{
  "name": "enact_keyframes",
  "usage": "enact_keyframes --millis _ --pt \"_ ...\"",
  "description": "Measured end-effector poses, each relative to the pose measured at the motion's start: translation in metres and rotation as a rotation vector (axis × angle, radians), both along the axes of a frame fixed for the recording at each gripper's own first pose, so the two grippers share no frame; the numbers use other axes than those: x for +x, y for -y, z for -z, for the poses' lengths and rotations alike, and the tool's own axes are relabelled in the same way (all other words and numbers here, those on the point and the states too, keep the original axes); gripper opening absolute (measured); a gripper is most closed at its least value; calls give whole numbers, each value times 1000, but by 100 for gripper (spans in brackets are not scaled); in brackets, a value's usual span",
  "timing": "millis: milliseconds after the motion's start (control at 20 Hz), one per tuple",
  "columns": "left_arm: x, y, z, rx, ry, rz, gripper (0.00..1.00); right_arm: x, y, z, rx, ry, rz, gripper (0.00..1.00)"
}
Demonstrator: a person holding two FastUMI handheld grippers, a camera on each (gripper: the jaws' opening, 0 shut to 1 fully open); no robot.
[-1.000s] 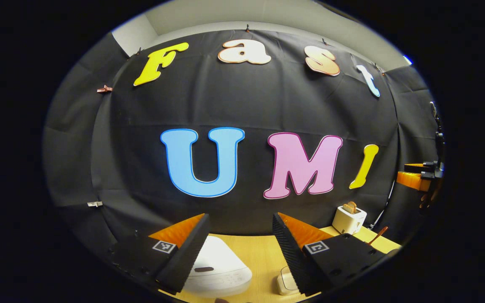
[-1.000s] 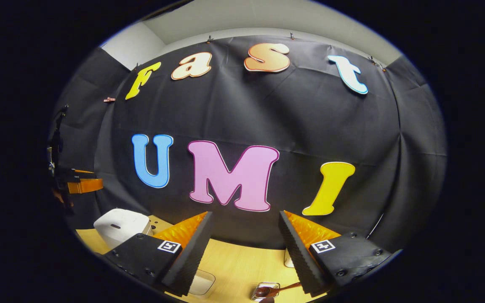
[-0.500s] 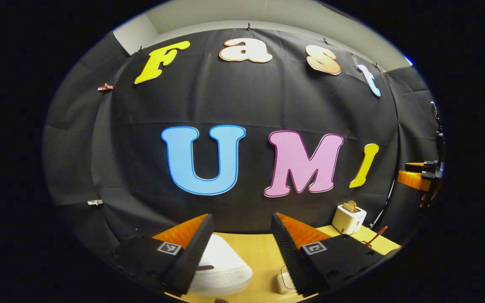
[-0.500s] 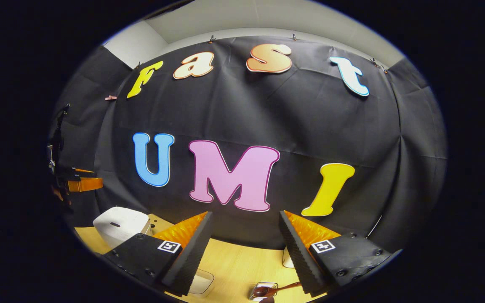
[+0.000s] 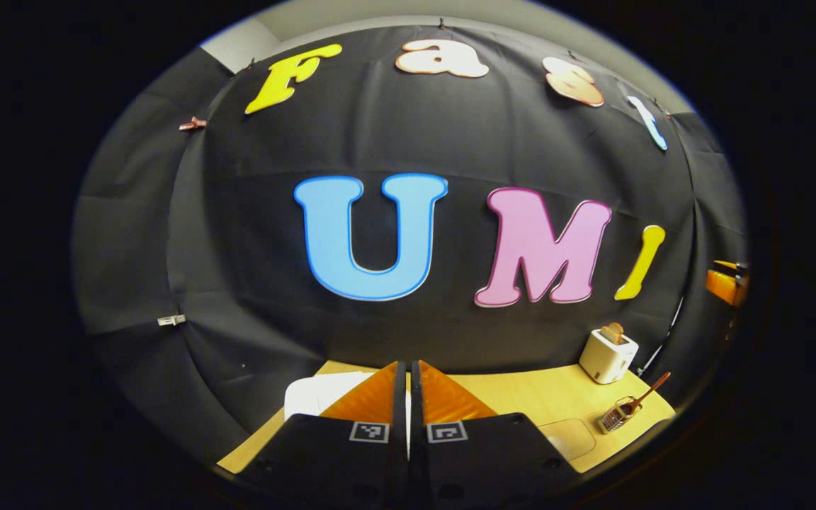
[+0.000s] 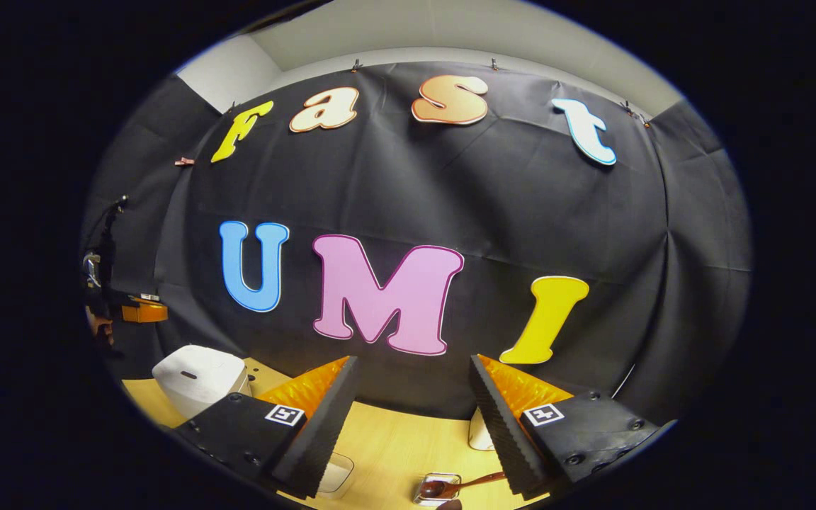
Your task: Close the left gripper, press the button to open the rice cooker; take a wooden spoon from the chopstick holder with the right hand, scoop a spoonful of rice and pour it into the rice cooker, then put the wooden spoon back into the chopstick holder.
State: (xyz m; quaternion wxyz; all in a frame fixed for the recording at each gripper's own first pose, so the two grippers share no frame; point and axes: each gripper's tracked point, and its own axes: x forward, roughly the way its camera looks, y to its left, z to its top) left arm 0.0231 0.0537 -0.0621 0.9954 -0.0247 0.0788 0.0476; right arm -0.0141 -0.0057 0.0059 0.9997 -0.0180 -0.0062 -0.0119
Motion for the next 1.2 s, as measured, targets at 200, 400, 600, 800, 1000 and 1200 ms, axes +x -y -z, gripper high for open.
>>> enact_keyframes --millis 200,400,600,800,1000,1200 --pt "20 -23 56 -48 -129 -8 5 -3 6 1 -5 -3 18 96" --pt "35 -37 105 -95 -239 -25 5 -6 13 4 -9 -9 38 96" --pt "44 -39 147 -123 -335 -28 5 -9 19 6 -6 -14 57 96" --pt "46 -39 167 -92 -385 -21 5 -11 24 6 -13 -18 71 96" --pt "47 -37 179 -75 -419 -16 5 -15 28 7 -13 -20 85 96" --pt "45 -35 187 -116 -447 -4 6 -16 30 9 -11 -23 88 96"
